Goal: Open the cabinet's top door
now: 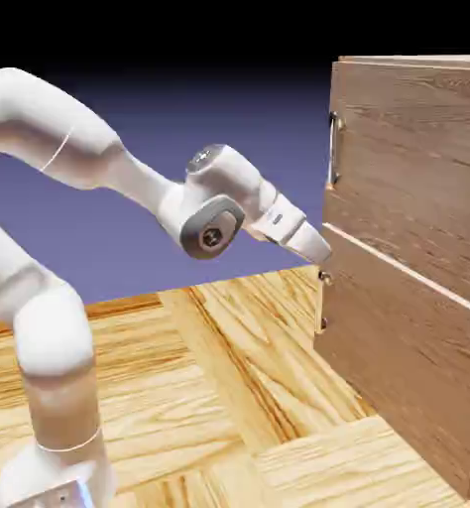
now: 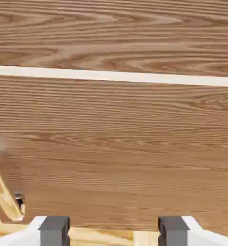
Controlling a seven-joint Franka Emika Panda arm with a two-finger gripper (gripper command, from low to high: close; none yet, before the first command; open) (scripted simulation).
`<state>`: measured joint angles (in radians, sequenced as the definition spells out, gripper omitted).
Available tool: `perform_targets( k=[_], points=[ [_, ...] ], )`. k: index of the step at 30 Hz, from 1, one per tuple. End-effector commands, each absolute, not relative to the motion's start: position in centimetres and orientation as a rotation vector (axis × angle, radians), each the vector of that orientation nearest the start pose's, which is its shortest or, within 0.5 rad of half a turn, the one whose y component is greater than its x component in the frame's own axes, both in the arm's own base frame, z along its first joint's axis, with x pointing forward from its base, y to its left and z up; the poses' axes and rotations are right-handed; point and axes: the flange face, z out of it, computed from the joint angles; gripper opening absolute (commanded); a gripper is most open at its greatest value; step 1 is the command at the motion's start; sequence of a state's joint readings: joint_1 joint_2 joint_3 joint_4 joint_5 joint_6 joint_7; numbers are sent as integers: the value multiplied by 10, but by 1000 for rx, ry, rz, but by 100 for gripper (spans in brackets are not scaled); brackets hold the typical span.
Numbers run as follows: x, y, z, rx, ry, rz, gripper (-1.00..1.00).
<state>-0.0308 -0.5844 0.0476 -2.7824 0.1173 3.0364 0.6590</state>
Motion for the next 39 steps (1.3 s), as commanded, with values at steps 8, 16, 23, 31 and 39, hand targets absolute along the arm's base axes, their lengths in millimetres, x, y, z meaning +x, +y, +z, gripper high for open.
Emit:
perform_targets(
  k=[8,16,23,31,39],
  points=[
    [393,-14,528,-2319,981,-1222,0],
    [389,-17,569,-2199,976,-1349,0],
    [384,-9,595,-2101,954,-1450,0],
    [381,10,612,-2001,916,-1554,0],
    [385,39,616,-1914,870,-1641,0]
  ],
)
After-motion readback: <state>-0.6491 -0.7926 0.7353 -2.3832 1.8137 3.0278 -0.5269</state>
